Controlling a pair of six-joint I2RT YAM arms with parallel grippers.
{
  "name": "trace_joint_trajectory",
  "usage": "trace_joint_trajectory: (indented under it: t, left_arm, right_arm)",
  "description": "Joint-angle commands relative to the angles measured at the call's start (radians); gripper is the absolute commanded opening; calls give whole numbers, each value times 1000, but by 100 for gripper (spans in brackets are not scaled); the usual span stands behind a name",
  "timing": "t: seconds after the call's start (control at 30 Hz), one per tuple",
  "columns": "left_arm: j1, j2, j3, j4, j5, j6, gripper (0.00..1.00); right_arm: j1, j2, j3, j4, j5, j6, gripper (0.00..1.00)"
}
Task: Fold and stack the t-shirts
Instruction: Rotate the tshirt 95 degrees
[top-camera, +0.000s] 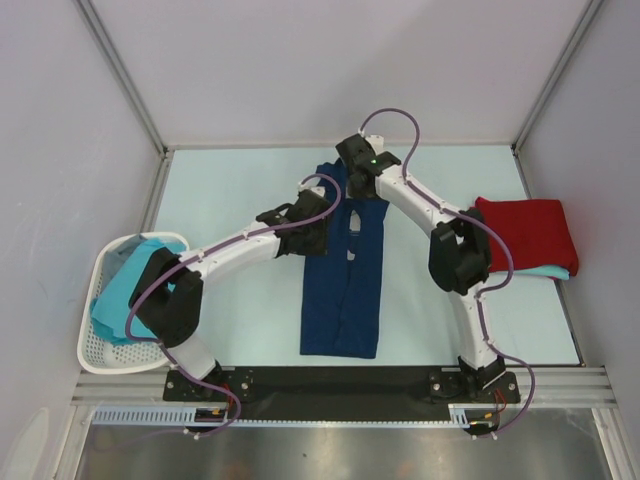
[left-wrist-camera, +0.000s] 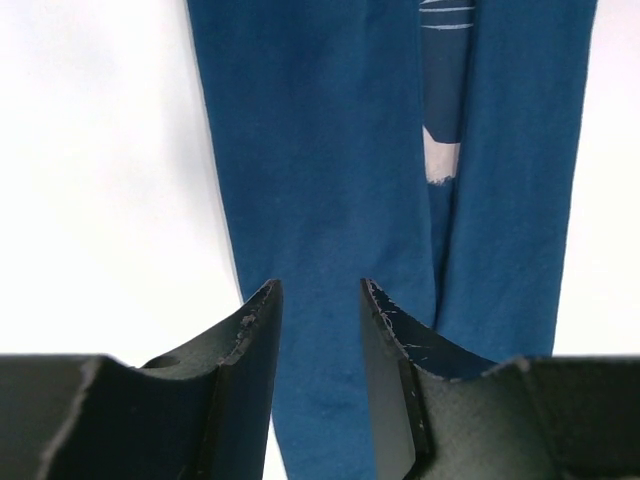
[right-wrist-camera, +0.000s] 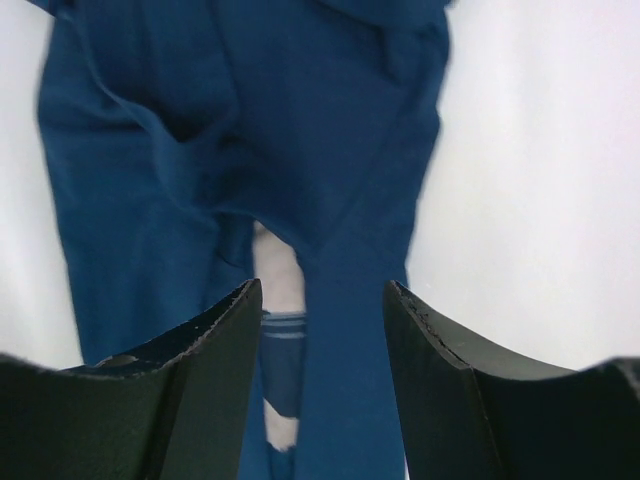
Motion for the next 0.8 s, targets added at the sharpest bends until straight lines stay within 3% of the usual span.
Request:
trace_joint_trajectory:
  t: [0.0, 0.43, 0.77]
  left_arm:
    - [5, -42, 17, -4, -31, -9, 41]
    - [138, -114, -71, 1, -8, -43, 40]
    - [183, -148, -126, 11, 10, -60, 40]
  right_arm:
    - [-6, 74, 108, -5, -38, -50, 56]
    - [-12, 222, 199, 16, -55, -80, 56]
    - [14, 201, 205, 68, -46, -85, 56]
